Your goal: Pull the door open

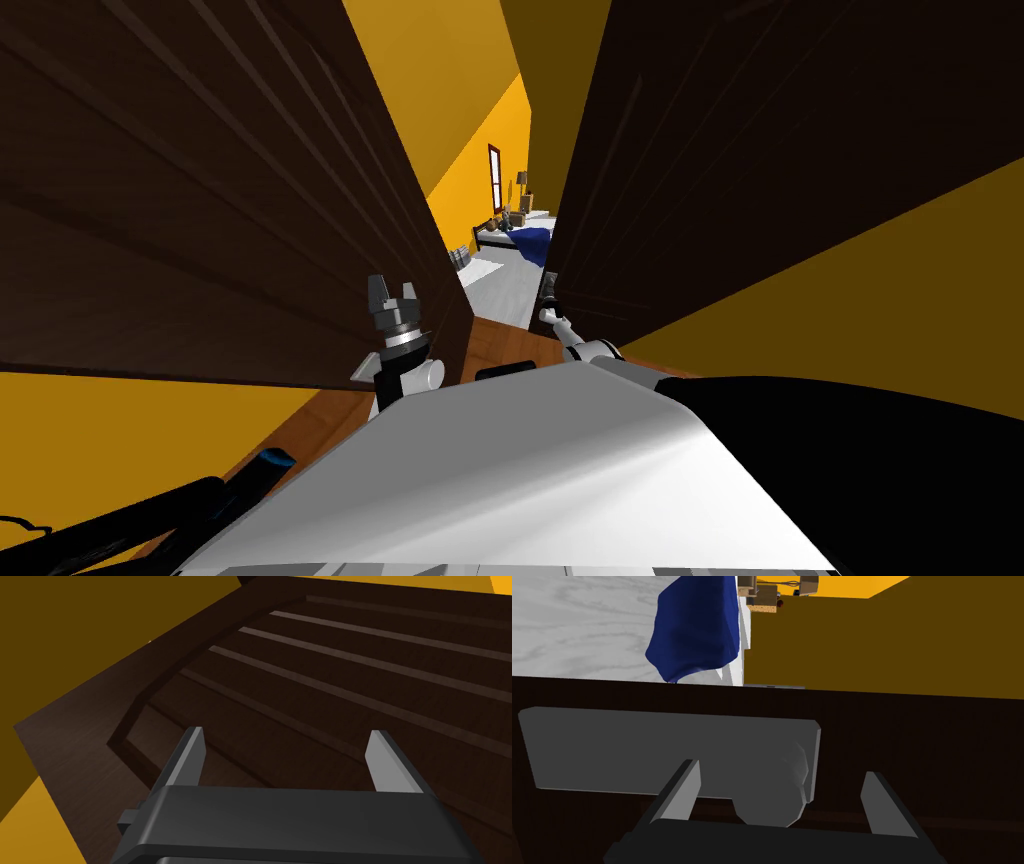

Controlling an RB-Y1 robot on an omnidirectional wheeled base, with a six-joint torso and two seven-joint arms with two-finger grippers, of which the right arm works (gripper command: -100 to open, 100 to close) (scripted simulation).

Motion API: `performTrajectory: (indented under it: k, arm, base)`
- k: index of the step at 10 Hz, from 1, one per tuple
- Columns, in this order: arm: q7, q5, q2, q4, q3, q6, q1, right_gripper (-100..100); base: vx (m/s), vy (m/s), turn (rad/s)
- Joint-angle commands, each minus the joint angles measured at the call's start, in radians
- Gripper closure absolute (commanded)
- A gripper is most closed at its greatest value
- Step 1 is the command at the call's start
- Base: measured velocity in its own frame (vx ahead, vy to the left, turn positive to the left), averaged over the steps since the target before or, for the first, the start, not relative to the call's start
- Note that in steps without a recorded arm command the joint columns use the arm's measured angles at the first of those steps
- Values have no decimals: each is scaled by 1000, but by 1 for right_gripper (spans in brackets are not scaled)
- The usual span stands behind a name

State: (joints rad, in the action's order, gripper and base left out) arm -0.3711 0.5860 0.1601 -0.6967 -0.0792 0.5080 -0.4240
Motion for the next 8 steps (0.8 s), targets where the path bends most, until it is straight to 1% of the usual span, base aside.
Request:
performTrajectory:
  k: [1,3,4,6,7,8]
  arm:
    - [-12,-2,-13,12,-2,4,-10,-100]
    - [-24,-4,-25,16,-6,4,-16,-100]
    - [-29,-5,-31,18,-8,4,-19,-100]
    - [-38,-6,-40,21,-10,4,-22,-100]
    - [-36,-5,-37,16,-11,2,-19,-100]
    - [-36,-5,-37,16,-11,2,-19,100]
  base:
    - [177,-53,-301]
    - [139,-18,-254]
    - [131,28,-246]
    - [110,95,-274]
    - [52,61,-46]
    - [-9,-8,44]
